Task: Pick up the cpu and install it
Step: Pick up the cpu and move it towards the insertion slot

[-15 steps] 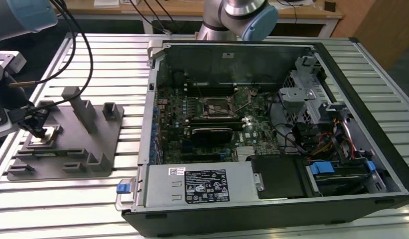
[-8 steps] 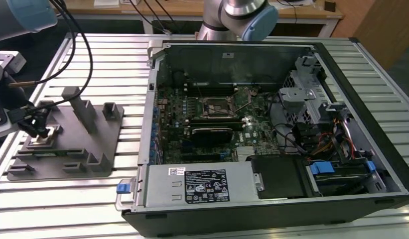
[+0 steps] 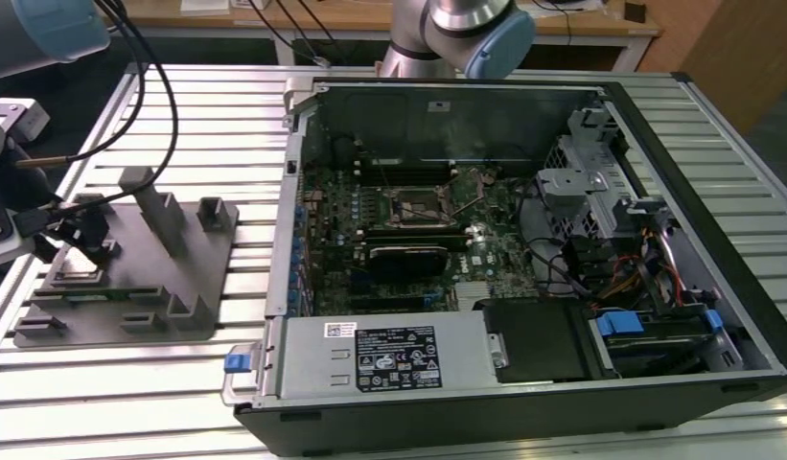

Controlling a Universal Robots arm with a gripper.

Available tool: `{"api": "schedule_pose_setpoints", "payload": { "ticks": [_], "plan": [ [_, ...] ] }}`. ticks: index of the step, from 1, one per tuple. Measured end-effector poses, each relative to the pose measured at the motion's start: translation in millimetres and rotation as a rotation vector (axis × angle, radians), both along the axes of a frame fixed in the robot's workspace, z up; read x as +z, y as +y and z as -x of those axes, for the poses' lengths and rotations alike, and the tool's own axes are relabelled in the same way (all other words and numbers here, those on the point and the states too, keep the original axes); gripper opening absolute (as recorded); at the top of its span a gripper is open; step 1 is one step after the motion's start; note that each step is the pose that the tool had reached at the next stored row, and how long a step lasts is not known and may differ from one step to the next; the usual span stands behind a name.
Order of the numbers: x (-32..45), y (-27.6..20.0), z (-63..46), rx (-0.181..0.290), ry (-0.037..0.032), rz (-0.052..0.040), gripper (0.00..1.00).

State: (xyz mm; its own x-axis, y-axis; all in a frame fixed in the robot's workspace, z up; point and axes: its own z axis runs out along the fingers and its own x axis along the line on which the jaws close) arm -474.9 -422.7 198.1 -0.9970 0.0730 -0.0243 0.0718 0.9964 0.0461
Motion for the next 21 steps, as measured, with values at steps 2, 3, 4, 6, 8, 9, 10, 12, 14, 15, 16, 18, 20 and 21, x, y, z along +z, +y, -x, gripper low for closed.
{"api": "schedule_pose_setpoints", "payload": {
  "ticks": [2, 3, 4, 6, 8, 9, 10, 12, 14, 15, 16, 18, 20, 21],
  "plan": [
    [0.0, 0.0, 0.1, 0.000, 0.0000, 0.0000, 0.65],
    [-0.2, 0.1, 0.2, 0.001, 0.0000, 0.0000, 0.65],
    [-0.4, 0.3, 0.1, 0.008, 0.0000, 0.0000, 0.65],
    [-1.0, 0.6, 0.1, 0.031, 0.0000, 0.0000, 0.65],
    [-2.0, 1.3, 0.2, 0.051, 0.0000, 0.0000, 0.65],
    [-2.6, 2.0, 0.2, 0.059, 0.0000, 0.0001, 0.65],
    [-3.5, 2.8, 0.2, 0.064, 0.0000, 0.0005, 0.65],
    [-5.6, 3.8, 0.4, 0.067, -0.0002, 0.0015, 0.65],
    [-7.2, 4.2, 0.9, 0.068, 0.0002, 0.0033, 0.65],
    [-7.9, 4.2, 1.2, 0.068, 0.0003, 0.0049, 0.65],
    [-8.8, 4.2, 1.5, 0.068, 0.0002, 0.0073, 0.65],
    [-10.9, 4.2, 1.7, 0.068, 0.0004, 0.0134, 0.65],
    [-12.2, 4.3, 1.7, 0.068, 0.0005, 0.0153, 0.65],
    [-12.5, 4.5, 1.7, 0.068, 0.0006, 0.0155, 0.65]
  ]
}}
